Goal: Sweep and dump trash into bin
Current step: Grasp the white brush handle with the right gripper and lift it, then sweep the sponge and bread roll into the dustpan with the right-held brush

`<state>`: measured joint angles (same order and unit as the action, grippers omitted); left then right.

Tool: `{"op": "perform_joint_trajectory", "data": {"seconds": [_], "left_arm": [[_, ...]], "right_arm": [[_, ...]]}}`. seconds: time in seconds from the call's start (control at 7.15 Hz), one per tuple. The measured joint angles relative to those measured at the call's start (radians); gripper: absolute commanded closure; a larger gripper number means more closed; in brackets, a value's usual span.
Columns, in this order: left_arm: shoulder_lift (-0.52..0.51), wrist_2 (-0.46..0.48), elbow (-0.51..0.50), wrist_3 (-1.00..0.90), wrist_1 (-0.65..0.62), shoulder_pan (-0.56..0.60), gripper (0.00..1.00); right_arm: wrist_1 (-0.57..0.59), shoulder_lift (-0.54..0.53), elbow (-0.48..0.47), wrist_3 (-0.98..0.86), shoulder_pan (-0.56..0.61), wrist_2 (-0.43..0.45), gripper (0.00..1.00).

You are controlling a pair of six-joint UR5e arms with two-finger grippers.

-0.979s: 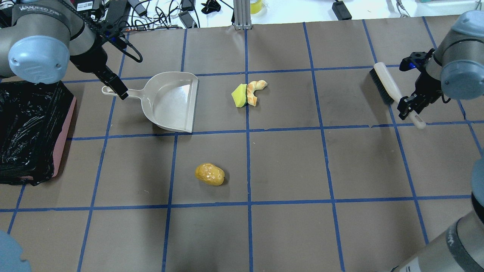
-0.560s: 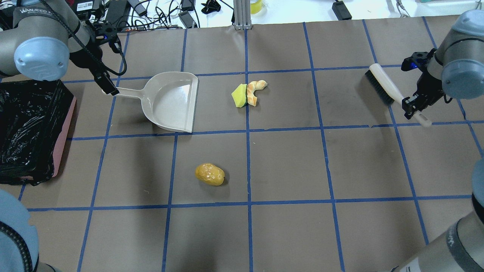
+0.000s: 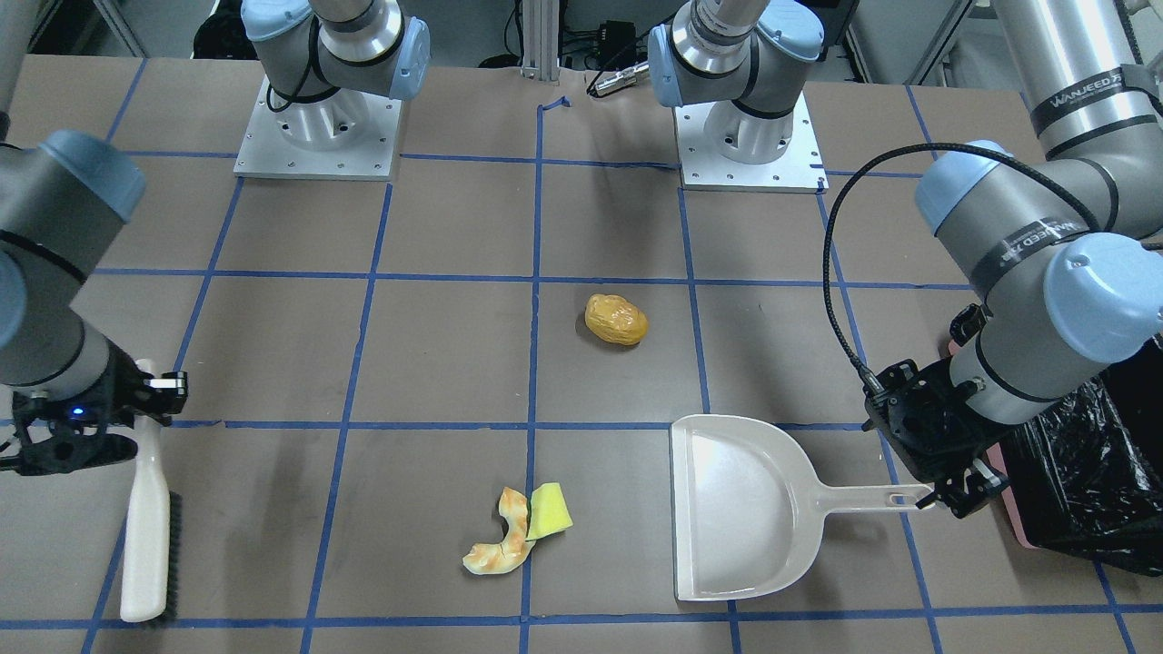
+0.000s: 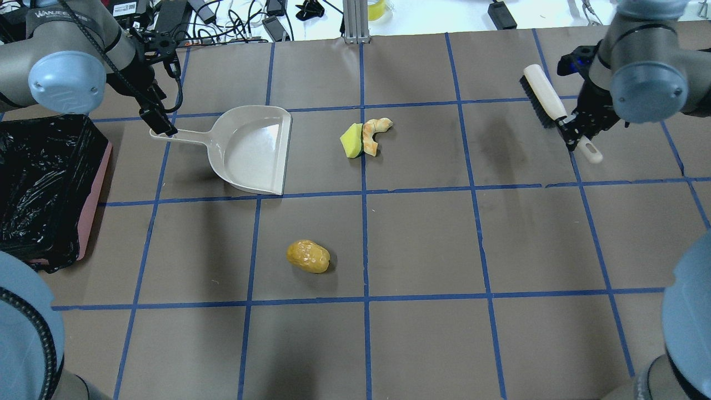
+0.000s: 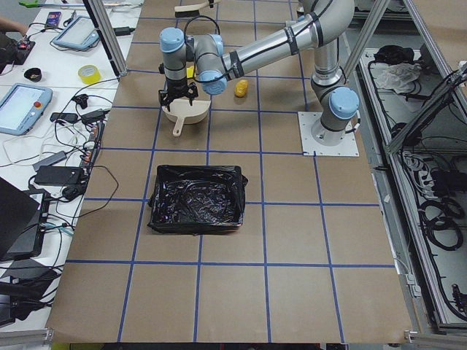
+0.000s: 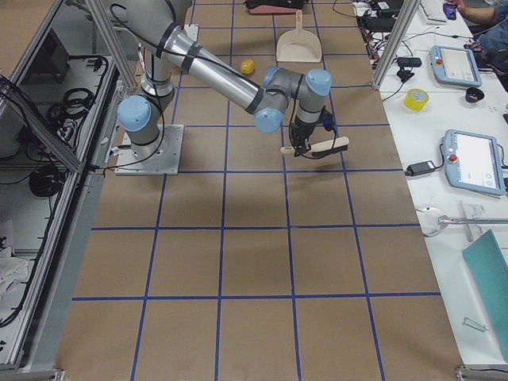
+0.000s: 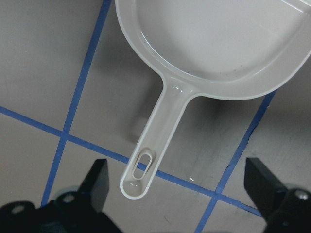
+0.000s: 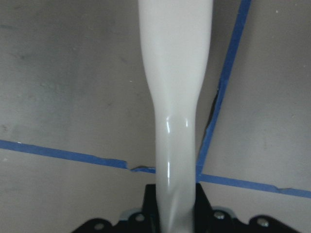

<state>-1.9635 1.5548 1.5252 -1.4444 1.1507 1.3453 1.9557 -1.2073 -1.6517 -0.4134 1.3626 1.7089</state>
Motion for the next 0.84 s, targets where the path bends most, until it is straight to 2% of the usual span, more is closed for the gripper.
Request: {"op": "perform_joint_trajectory", "data": {"seconds": [0.28,0.56,0.84], "left_arm": [[-0.058,-0.014,-0.025,-0.196,-0.037,0.000,0.02],[-0.112,-0.047,-0.025,-0.368,-0.083,0.000,0.02],[-0.134,-0.050,-0.025,-0.401,-0.093,0.000,0.02]], "right_arm": [[-0.085,0.015,0.064,0.296,0.182,-0.006,1.00],[-0.104,0.046,0.083,0.553,0.329,-0.062,1.00],[-0.103,0.090,0.091,0.648,0.424,-0.120,1.00]]}}
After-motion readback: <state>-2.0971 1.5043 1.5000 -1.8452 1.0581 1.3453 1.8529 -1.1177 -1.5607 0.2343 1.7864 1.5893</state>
